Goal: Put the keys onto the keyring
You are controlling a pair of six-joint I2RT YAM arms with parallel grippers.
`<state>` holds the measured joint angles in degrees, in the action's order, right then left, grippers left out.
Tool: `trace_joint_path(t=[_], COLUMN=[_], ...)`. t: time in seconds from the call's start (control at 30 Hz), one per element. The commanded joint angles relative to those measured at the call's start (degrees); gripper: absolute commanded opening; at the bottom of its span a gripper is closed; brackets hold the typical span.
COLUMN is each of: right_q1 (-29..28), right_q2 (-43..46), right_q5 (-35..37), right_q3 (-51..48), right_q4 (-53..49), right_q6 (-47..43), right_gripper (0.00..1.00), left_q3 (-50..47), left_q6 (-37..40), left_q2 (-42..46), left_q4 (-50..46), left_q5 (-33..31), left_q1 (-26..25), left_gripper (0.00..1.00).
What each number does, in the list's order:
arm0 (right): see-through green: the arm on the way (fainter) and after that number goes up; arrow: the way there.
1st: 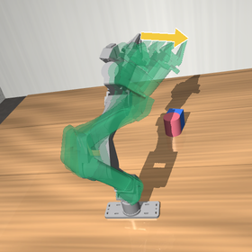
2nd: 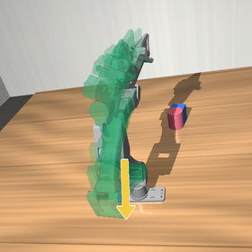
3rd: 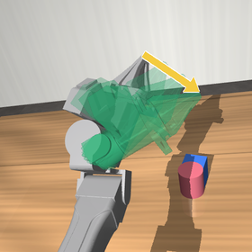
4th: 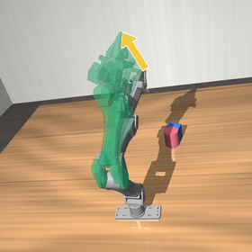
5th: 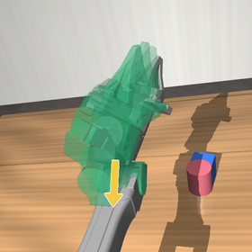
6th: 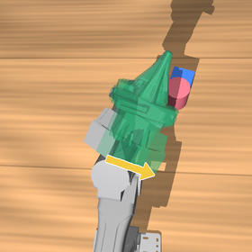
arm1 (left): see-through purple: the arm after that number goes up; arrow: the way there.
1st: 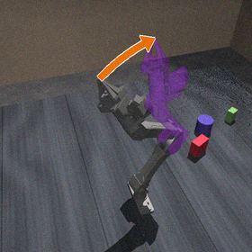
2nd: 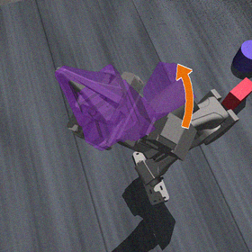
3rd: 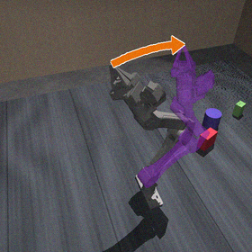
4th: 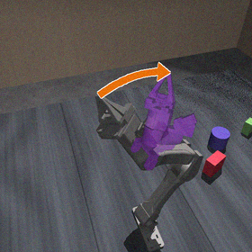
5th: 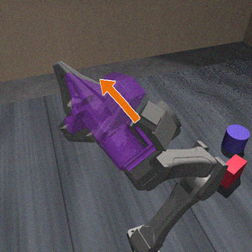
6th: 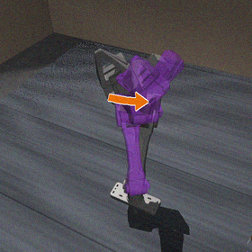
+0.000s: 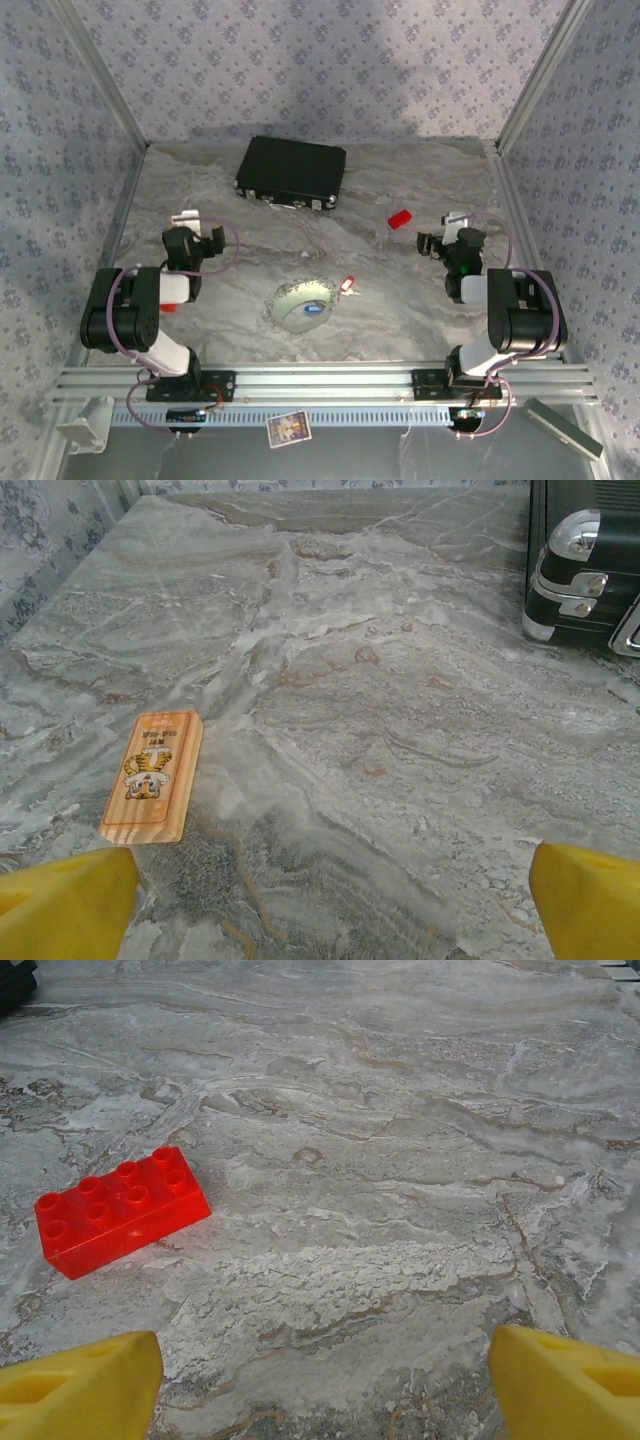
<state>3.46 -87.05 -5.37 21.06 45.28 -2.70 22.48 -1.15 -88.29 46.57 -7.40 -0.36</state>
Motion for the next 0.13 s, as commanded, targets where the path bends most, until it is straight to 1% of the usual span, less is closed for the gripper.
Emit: trace_joint_path(t=[0.0, 0.03, 0.1], right_q1=[-0.1, -0.1, -0.2], right_q2=[-0.2, -0.2, -0.1], right_q5=[0.7, 0.8, 1.0], right_q3=[1.5, 1.4, 1.3], right_q4=[0.7, 0.7, 0.9], right_q6=[0.5, 0.5, 0.5], right_gripper=[0.97, 0.99, 0.99], left_q3=[1.5, 1.3, 1.2], left_q6=[-0.7, -0.7, -0.7], left_q2=[0.2, 0.2, 0.2], left_q4=[-0.2, 0.0, 0.2], left_q5=[1.2, 1.3, 1.4], left_q1=[0.5, 0.5, 0.4], left_gripper=[1.0, 1.0, 1.0])
